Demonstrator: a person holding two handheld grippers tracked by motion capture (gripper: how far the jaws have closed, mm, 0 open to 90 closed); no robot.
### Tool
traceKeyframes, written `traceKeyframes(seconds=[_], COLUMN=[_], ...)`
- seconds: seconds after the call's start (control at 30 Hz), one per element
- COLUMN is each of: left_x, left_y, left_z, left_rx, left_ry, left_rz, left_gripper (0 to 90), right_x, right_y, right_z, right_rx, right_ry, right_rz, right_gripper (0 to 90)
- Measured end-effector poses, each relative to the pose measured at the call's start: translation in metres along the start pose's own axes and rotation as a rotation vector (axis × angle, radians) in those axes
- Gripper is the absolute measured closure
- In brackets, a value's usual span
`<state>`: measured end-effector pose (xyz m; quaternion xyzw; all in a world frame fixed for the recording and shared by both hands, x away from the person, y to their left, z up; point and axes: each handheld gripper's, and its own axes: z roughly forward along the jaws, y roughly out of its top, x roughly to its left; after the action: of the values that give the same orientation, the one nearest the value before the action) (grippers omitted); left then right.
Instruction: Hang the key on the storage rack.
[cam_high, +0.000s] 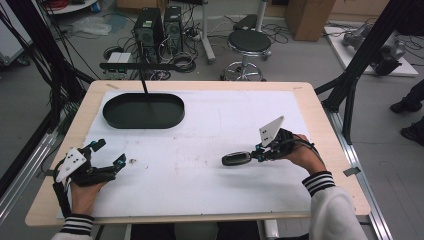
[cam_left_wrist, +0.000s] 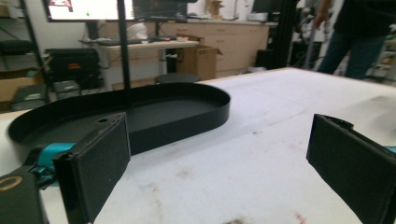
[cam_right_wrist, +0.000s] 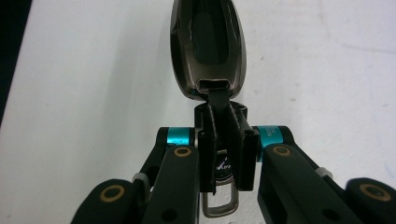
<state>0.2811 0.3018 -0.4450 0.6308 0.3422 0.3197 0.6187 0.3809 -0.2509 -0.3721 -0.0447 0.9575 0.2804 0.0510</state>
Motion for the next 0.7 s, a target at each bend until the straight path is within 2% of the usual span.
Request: traceKeyframes(seconds=[0.1, 0.23, 0.33, 0.4, 0.47, 0.57, 0.7], left_x=[-0.001, -0.004, -0.006, -0.01, -0.013, -0.018, -0.022], left_y=[0.011, 0.027, 0.037, 0.044, 0.05, 0.058, 0.067], left_z=[0.005, 0.016, 0.025, 0.032, 0.037, 0.046, 0.056], left_rx=[0.021, 0.056, 0.104, 0.143, 0.155, 0.164, 0.171], left_ry=[-0.045, -0.136, -0.209, -0.256, -0.29, -0.331, -0.392], left_rz=[0.017, 0.031, 0.019, 0.026, 0.033, 0.047, 0.042], left_gripper=[6.8, 6.7, 7.2, 7.3, 7.3, 7.3, 7.2], right_x=[0.002, 0.003, 0.002, 0.001, 0.0, -0.001, -0.003], right_y=[0.004, 0.01, 0.018, 0.02, 0.027, 0.035, 0.047], right_z=[-0.005, -0.007, -0.007, -0.006, -0.005, -0.002, 0.0], right_rx=[-0.024, -0.058, -0.106, -0.116, -0.127, -0.153, -0.187], right_ry=[-0.013, -0.022, -0.017, -0.012, -0.012, -0.011, -0.013], right_rz=[-0.009, -0.011, -0.01, -0.02, -0.01, -0.022, -0.037], right_gripper=[83.2, 83.2, 83.2, 83.3, 83.3, 83.4, 83.4])
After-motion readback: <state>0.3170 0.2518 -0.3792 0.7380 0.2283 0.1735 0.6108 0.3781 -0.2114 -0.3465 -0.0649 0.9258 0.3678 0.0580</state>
